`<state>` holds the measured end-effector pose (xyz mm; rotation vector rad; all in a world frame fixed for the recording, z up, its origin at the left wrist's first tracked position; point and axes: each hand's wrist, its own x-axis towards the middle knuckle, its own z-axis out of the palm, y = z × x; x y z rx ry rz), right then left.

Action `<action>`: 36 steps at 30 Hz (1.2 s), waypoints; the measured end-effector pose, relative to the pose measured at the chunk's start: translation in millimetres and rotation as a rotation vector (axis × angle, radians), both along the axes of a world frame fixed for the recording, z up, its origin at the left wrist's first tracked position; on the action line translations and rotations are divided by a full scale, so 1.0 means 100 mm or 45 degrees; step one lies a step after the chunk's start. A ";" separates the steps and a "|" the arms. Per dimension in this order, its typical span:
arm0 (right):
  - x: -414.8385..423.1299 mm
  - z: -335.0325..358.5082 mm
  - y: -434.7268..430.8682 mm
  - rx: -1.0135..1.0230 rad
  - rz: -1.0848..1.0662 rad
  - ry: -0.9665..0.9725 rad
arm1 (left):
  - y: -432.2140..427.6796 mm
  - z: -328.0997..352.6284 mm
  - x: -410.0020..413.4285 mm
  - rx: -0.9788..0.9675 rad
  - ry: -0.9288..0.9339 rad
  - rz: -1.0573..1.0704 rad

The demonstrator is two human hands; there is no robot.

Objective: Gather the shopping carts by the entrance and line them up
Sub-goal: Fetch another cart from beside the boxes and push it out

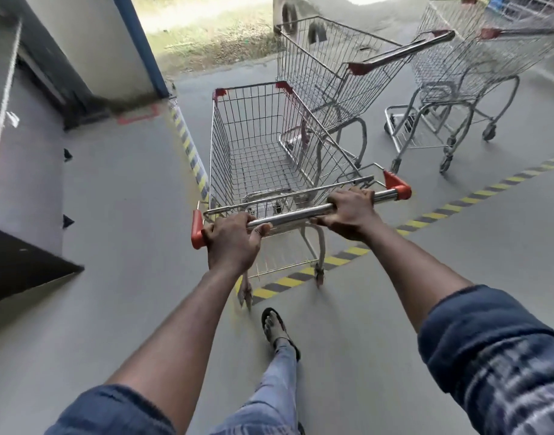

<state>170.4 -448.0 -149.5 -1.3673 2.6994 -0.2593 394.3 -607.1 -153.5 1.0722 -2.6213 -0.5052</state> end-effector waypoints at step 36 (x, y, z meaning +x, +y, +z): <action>-3.70 -0.17 -3.55 -0.129 0.139 0.180 | -3.39 -0.04 -3.75 0.033 -0.013 0.242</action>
